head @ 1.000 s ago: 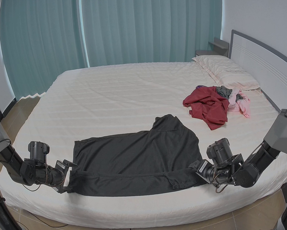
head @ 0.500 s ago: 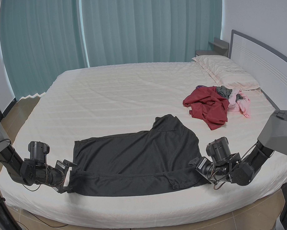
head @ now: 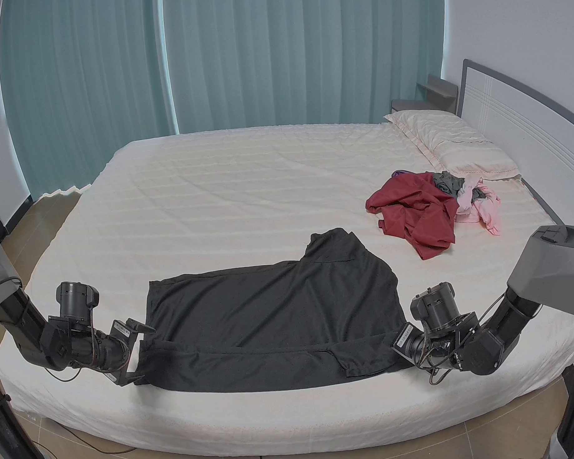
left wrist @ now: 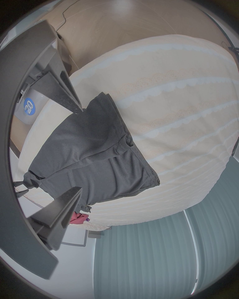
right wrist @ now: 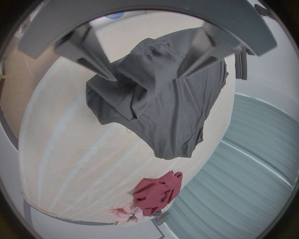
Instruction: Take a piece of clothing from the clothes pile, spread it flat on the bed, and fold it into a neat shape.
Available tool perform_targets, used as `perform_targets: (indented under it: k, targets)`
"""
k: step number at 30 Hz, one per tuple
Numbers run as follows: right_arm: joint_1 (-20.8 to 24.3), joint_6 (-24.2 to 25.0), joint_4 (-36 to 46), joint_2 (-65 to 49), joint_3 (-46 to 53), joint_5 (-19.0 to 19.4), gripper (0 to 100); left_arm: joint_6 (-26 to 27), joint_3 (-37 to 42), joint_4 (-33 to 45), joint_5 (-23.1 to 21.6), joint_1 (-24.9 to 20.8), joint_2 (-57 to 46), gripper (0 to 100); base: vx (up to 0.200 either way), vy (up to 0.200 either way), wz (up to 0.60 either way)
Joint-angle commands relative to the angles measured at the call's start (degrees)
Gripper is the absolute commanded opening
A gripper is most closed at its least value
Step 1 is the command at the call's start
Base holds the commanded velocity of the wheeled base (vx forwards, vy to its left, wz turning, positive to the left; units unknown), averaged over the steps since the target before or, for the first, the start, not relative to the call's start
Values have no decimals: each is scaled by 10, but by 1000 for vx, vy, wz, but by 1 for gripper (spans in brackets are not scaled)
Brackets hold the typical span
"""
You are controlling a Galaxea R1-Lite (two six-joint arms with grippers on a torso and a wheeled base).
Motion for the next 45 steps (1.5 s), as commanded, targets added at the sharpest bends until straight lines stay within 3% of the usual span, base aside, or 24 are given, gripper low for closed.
perform_targets:
  k: [1,20,21,34,45]
  targets:
    - [-1,0,0,-15,16,0,0,0,0,0,0,0,0,100,0,0,0]
    - [8,13,-1,-39,78,1,0,0,0,0,0,0,0,100,0,0,0]
    - [10,13,-1,-39,80,1,100,0,0,0,0,0,0,100,0,0,0]
    - [16,2,0,-100,75,2,100,0,0,0,0,0,0,100,0,0,0]
    - [35,3,-1,27,-42,16,100,0,1,1,0,0,0,100,0,0,0]
